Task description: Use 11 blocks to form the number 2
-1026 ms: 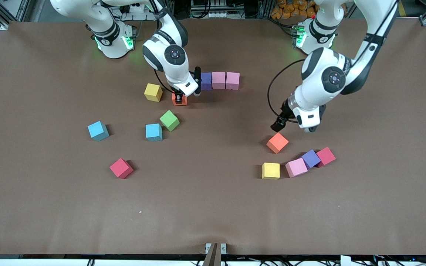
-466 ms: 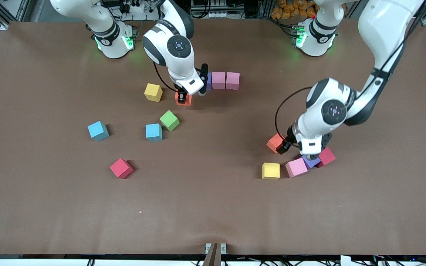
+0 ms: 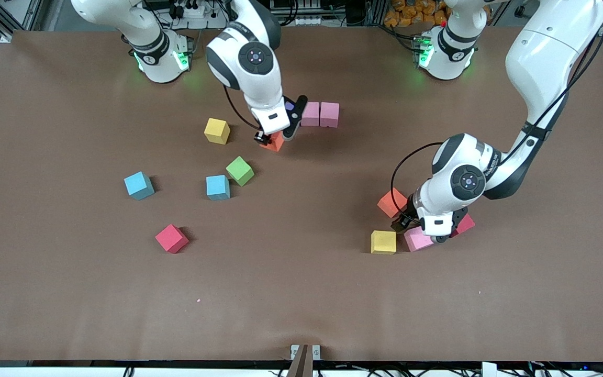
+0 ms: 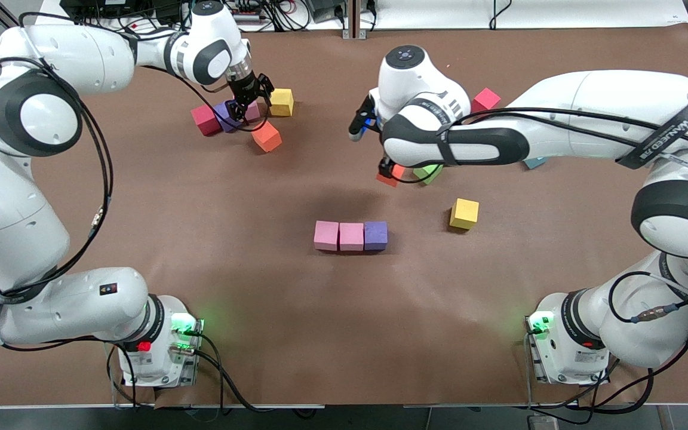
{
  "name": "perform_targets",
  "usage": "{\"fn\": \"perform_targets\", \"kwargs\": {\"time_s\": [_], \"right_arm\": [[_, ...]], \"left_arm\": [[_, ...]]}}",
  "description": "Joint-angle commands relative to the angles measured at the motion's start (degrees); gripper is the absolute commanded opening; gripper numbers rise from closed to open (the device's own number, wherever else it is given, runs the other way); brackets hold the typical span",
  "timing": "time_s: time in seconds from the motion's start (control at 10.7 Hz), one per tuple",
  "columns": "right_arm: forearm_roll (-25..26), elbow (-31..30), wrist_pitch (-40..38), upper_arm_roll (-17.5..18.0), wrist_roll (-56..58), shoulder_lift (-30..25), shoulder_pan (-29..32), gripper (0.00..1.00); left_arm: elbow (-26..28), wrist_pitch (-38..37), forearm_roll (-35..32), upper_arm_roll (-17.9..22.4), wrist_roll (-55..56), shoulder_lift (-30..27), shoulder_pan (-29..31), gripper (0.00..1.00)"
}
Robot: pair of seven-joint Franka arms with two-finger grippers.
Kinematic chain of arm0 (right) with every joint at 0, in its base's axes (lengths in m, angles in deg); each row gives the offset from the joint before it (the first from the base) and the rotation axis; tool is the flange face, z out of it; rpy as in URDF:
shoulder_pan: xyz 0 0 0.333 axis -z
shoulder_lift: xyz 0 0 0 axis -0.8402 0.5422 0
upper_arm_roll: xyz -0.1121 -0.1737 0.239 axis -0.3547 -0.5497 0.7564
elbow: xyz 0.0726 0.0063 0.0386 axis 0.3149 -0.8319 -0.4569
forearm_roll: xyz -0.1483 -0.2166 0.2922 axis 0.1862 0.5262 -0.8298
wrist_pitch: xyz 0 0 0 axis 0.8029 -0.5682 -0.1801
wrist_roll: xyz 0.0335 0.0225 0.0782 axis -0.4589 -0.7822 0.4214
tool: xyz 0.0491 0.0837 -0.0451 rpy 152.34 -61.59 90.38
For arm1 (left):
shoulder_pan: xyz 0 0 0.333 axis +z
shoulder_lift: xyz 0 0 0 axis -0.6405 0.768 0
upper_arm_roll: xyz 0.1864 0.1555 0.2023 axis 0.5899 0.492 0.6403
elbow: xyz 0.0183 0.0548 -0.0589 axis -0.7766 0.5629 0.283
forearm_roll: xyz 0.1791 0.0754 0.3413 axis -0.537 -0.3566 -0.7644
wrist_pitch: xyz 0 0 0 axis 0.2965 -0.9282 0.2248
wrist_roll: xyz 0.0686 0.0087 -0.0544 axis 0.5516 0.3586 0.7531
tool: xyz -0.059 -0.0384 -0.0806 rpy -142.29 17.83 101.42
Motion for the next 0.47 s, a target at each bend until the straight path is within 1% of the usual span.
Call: {"fn": "perform_targets", "kwargs": {"time_s": [0.0, 0.09, 0.19, 0.37], "right_arm": [[-1.0, 6.8, -0.1, 0.2, -10.5, 6.3, -0.5, 0.19], [-0.9, 9.9, -0.1, 0.3, -18.1, 9.1, -1.6, 0.19], [-1.0, 12.7, 0.0, 0.3, -23.3, 11.6, -2.8, 0.19], [-1.0, 18.3, 0.0, 0.3, -30.7, 16.5, -3.2, 0.19]], "left_arm": [[-1.2, -4.0, -1.3, 0.2, 0.2, -0.4, -1.2, 1.0], [-0.9, -5.0, -1.3, 0.2, 0.3, -0.5, -1.0, 1.0], [-0.4, -5.3, -1.3, 0.2, 1.4, -0.5, -1.1, 1.0], [0.1, -5.3, -1.4, 0.1, 3.0, -0.5, -1.1, 1.0]]}}
